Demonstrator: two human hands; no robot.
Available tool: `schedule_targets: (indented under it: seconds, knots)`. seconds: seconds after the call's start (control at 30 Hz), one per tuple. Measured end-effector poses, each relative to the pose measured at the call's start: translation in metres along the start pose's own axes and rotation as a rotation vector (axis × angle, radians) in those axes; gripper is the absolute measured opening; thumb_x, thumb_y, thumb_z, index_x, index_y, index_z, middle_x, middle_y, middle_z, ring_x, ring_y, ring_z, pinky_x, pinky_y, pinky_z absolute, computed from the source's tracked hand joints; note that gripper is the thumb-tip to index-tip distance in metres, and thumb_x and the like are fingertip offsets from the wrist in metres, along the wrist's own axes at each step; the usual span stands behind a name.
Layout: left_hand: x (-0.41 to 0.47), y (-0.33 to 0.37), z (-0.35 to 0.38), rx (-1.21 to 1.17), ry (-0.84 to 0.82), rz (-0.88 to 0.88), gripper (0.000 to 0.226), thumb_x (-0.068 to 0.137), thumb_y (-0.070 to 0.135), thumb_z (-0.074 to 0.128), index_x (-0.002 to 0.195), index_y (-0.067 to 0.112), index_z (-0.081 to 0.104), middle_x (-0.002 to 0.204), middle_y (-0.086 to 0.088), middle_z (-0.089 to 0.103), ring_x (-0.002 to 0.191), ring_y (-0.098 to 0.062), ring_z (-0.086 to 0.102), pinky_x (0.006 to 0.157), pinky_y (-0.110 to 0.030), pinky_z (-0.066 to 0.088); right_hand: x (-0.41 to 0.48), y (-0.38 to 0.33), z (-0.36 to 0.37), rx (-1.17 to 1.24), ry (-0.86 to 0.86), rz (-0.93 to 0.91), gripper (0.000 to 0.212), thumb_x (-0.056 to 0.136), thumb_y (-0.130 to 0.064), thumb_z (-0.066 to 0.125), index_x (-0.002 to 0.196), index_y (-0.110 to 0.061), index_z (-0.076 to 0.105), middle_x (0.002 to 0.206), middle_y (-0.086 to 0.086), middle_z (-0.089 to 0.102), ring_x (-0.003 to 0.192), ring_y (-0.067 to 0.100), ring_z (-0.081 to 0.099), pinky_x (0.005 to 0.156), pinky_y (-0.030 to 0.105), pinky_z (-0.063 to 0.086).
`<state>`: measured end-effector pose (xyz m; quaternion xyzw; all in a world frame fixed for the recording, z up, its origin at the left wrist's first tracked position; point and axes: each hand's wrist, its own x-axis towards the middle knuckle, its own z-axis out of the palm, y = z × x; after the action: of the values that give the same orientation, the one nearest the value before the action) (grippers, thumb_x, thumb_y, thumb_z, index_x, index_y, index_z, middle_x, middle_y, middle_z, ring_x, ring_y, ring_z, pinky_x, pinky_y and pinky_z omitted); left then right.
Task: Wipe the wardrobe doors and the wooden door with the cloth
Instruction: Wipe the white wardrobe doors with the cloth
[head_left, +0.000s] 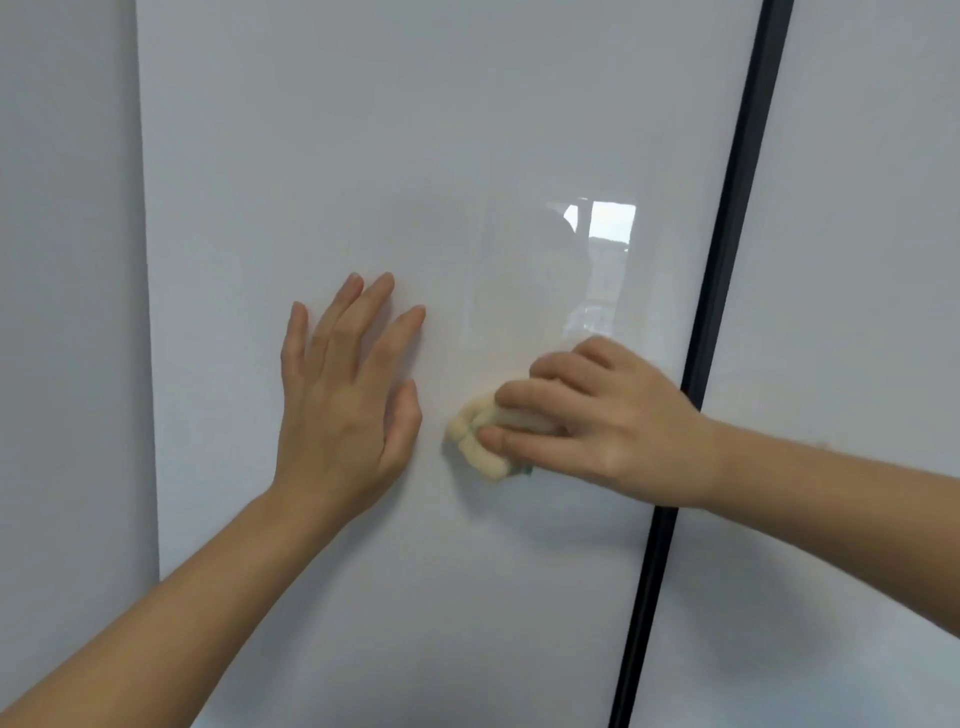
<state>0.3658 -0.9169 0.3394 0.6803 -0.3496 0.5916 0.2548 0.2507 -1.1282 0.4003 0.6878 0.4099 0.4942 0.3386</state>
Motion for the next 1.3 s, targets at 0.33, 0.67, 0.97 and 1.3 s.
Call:
schedule_targets:
  seconds: [0.33,0.67,0.97,1.3]
  knots:
    - [0.213,-0.005,-0.045,-0.085,0.045,-0.07,0.055,0.089,0.02,0.043,0.143,0.013,0.033,0.153,-0.01,0.034,0.147,-0.025,0.022,0.118,-0.057,0.011,0.107,0.245,-0.076,-0.196,0.072,0.064,0.026,0.089,-0.001,0.06,0.099,-0.019,0.076,0.097,0.009,0.071,0.078,0.029,0.064,0.058,0.035,0.044]
    - [0.396,0.001,-0.089,-0.095,-0.061,-0.041,0.056,0.089,0.022,0.042,0.143,0.012,0.035,0.152,-0.006,0.034,0.146,-0.023,0.025,0.118,-0.056,0.014,0.166,0.404,-0.138,-0.288,-0.003,0.086,0.032,0.087,0.002,0.054,0.1,-0.02,0.073,0.101,0.006,0.069,0.08,0.028,0.062,0.061,0.035,0.044]
    - [0.488,0.027,-0.11,-0.043,-0.022,-0.056,0.056,0.088,0.024,0.039,0.142,0.012,0.038,0.151,-0.005,0.036,0.146,-0.023,0.024,0.119,-0.053,0.013,0.212,0.499,-0.169,-0.365,-0.035,0.086,0.032,0.083,0.0,0.053,0.104,-0.021,0.067,0.104,0.006,0.065,0.082,0.028,0.059,0.061,0.034,0.04]
    - [0.575,0.097,-0.094,0.095,0.003,-0.067,0.056,0.093,0.024,0.041,0.147,0.01,0.035,0.155,-0.006,0.033,0.147,-0.023,0.023,0.12,-0.051,0.011,0.213,0.602,-0.258,-0.318,0.163,0.511,0.03,0.079,-0.012,0.056,0.107,-0.014,0.067,0.103,0.011,0.062,0.087,0.034,0.056,0.063,0.038,0.043]
